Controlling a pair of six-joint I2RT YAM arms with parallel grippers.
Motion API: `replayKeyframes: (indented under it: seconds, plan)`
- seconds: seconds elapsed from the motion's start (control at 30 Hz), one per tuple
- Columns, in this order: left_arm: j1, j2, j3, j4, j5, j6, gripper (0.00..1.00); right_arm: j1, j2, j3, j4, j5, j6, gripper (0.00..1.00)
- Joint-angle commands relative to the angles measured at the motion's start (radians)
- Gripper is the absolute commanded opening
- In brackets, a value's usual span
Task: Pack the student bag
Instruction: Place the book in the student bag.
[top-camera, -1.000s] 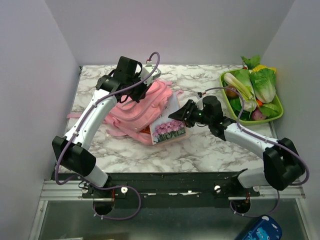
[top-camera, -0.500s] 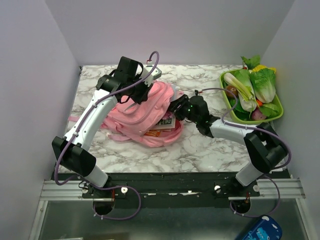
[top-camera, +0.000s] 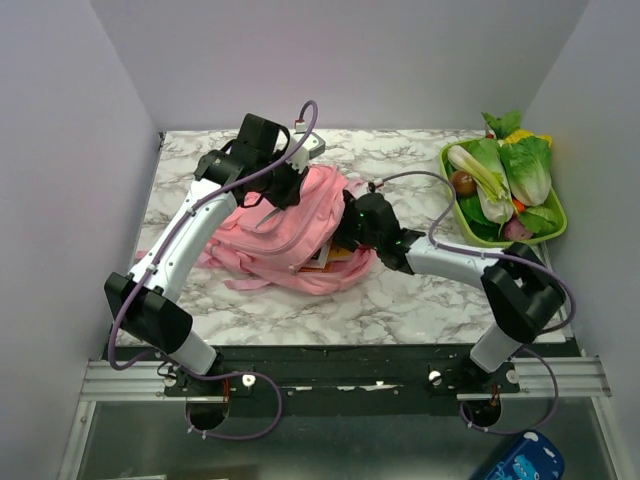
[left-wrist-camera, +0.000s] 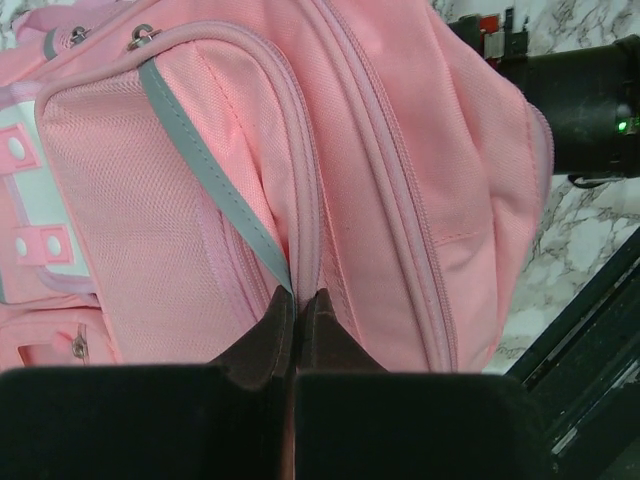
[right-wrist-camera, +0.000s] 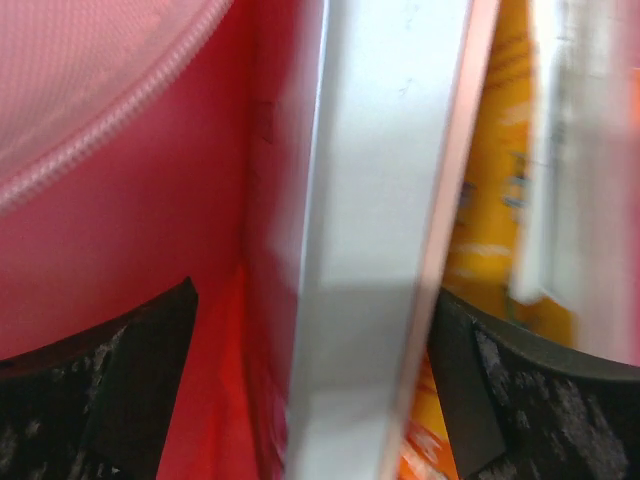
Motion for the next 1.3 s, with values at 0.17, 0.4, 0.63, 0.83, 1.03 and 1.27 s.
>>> replayKeyframes:
  seconds: [0.17, 0.4, 0.63, 0.83, 1.03, 1.27]
  plan:
    - [-0.009, -0.025, 0.019, 0.118, 0.084, -0.009, 0.00, -0.052, -0.323, -0.190, -0.175, 0.057, -0.213, 1.00]
    - [-0.007, -0.033, 0.030, 0.115, 0.085, -0.012, 0.00, -0.049, -0.238, -0.133, -0.237, 0.038, -0.203, 0.53]
    - [-0.006, -0.040, 0.030, 0.111, 0.085, -0.006, 0.00, -0.003, -0.085, 0.020, -0.214, 0.031, -0.201, 0.32]
    - [-0.006, -0.030, 0.037, 0.114, 0.090, -0.016, 0.00, 0.086, 0.000, 0.127, -0.173, -0.028, -0.236, 0.26]
    - [-0.004, -0.031, -0.025, 0.150, 0.085, -0.013, 0.00, 0.055, -0.236, -0.041, -0.269, 0.154, -0.267, 0.62]
    - [-0.004, 0.036, 0.020, 0.183, 0.133, -0.084, 0.00, 0.064, -0.622, -0.279, -0.459, 0.317, -0.315, 0.88]
